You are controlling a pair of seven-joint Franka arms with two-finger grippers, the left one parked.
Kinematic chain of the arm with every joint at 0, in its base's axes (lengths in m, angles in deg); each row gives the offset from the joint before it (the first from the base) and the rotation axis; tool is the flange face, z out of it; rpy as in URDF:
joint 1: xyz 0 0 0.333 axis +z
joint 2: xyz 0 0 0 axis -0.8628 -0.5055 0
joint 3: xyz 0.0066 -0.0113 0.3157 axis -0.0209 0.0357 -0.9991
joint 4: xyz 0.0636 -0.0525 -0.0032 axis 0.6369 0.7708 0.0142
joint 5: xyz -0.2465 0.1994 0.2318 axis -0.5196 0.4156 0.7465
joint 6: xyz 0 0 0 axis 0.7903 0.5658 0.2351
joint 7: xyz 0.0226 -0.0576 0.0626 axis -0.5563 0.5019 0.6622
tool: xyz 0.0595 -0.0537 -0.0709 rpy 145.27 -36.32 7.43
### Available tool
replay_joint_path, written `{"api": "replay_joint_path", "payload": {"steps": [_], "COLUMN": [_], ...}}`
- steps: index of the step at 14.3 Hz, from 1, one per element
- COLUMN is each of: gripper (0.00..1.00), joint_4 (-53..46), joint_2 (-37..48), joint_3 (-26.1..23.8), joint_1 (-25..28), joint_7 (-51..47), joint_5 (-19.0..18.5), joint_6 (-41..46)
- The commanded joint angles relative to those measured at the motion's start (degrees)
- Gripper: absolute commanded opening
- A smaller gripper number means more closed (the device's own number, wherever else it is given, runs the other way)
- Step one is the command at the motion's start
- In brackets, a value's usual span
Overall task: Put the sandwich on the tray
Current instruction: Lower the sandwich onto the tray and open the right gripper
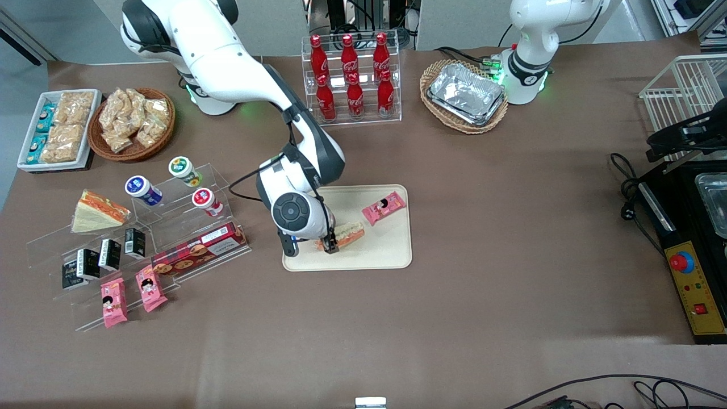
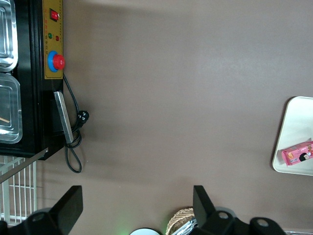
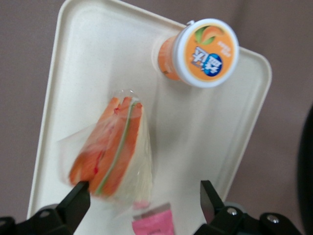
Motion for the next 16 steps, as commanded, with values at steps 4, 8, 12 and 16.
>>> {"api": "replay_joint_path", "payload": {"steps": [4, 8, 12, 16], "gripper": [1.00, 1.00, 1.00, 1.00], "joint_4": [0.26, 0.26, 0.26, 0.26], "joint_2": [6.40, 11.23, 14.93, 20.54], "joint_3": [0.02, -0.07, -1.03, -1.03], "joint_1": [0.21, 0.04, -0.67, -0.40], "joint_7": [2.88, 3.15, 7.27, 19.91], "joint_5": [1.93, 3.25, 3.33, 3.25], "joint_6": [9.30, 11.77, 13.79, 19.41]}}
